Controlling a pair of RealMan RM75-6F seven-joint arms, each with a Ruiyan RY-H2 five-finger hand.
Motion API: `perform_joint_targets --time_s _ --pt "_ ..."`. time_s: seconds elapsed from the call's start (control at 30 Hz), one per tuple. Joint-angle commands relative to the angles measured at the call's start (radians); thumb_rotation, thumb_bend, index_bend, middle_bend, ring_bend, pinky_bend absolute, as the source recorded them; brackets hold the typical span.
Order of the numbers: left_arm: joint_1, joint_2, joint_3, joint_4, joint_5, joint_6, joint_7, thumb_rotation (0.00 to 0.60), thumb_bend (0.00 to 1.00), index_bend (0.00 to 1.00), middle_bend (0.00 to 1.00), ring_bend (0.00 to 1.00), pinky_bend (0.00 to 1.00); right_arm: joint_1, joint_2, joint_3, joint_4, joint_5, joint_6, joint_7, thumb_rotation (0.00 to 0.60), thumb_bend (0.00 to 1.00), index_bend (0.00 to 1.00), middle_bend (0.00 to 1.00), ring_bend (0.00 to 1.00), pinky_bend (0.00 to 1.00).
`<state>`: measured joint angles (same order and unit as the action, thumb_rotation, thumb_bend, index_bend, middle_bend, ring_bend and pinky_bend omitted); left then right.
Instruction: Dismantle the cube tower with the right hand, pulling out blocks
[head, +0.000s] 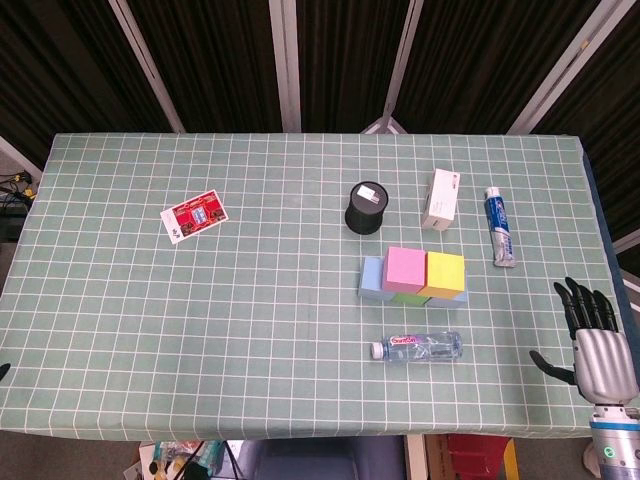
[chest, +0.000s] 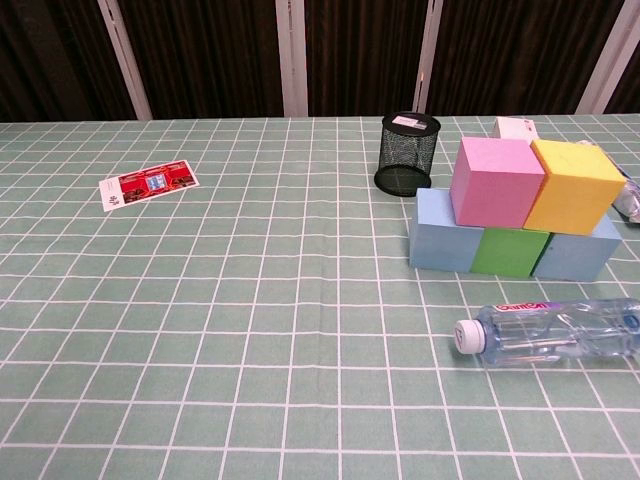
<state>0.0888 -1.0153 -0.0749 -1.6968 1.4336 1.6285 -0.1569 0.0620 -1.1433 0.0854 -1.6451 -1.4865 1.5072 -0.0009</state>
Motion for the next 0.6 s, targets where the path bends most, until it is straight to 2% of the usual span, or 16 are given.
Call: perform_joint_targets --time_s 0.03,0.6 --pt "0.001 0.001 0.002 -0.001 0.004 0.000 0.000 0.600 0.18 0.12 0.00 0.00 0.00 -0.001 0.001 -0.001 0.000 0.000 0.000 0.001 0.600 0.18 0.05 0.00 0.04 0.02" --pt "-0.008 -0.009 0.000 -0.009 0.003 -0.006 0.029 0.600 0.18 0.11 0.00 0.00 0.00 0.006 0.020 -0.012 0.009 -0.014 -0.024 0.061 0.600 0.18 0.05 0.00 0.04 0.02"
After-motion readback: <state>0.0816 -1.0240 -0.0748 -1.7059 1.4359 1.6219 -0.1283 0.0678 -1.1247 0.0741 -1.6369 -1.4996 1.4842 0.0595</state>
